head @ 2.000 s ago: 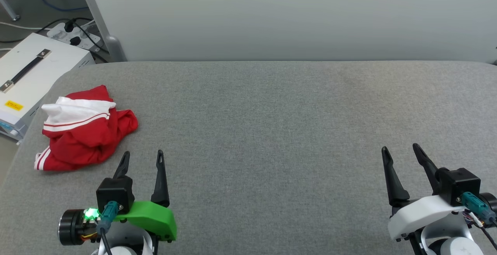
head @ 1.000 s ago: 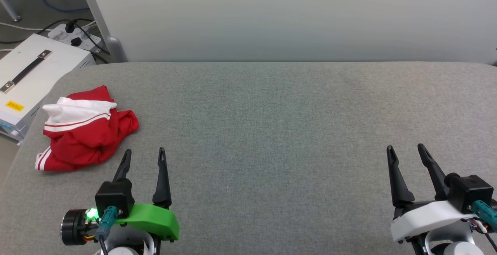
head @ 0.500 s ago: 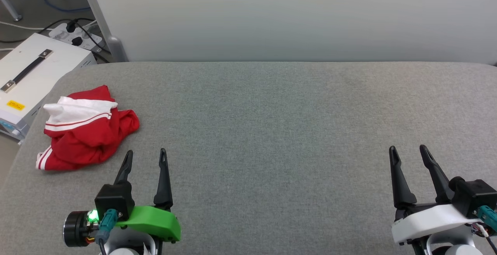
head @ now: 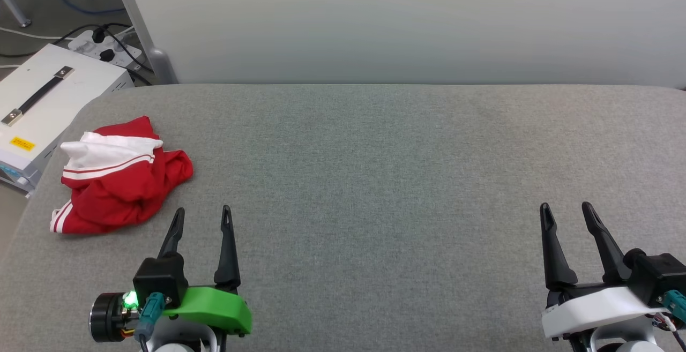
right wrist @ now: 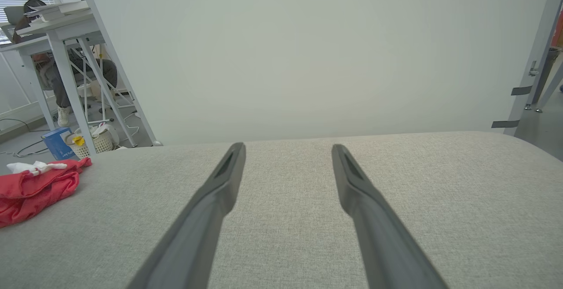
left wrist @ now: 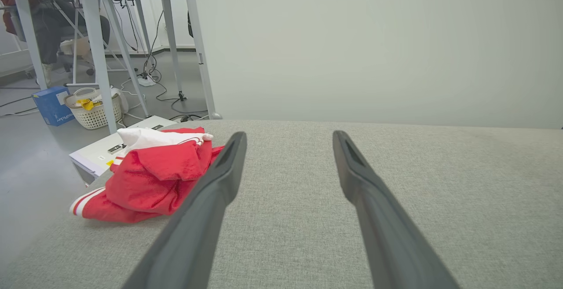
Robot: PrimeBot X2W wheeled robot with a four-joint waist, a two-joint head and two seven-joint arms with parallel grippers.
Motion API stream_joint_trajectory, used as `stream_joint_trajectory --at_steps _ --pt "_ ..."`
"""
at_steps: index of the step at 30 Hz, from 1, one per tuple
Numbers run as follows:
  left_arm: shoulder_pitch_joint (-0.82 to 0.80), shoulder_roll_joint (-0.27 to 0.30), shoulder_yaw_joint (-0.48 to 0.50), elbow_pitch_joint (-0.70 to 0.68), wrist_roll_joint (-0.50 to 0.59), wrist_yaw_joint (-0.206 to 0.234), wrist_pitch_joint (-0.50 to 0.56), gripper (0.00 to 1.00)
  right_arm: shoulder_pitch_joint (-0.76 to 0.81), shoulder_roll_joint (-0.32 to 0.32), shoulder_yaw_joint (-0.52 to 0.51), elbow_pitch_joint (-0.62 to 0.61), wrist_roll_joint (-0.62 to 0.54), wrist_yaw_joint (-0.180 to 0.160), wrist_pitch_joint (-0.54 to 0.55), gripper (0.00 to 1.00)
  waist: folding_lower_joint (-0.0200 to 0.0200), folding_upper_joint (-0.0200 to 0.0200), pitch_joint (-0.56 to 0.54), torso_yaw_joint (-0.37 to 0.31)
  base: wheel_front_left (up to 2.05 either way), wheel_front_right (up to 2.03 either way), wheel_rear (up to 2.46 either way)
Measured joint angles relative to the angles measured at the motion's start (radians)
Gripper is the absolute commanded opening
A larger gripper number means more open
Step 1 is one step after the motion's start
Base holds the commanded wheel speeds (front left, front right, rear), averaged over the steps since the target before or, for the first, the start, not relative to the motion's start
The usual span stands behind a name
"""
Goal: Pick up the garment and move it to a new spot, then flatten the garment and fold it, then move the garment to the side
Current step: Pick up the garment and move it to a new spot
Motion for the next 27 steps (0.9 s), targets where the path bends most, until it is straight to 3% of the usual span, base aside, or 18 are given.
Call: stream_joint_trajectory --at_steps 16,27 --pt "0.002 0.0 -0.007 0.023 -0.001 0.001 -0.034 1.0 0.017 0.0 0.0 0.004 0.009 0.0 -0.035 1.0 0.0 0.0 0.009 0.009 0.0 0.0 0.0" --pt "0.002 0.0 0.0 0.033 -0.007 0.01 -0.054 1.0 0.02 0.0 0.005 0.005 0.019 0.0 -0.057 1.0 0.0 0.0 0.018 0.055 0.0 0.0 0.0"
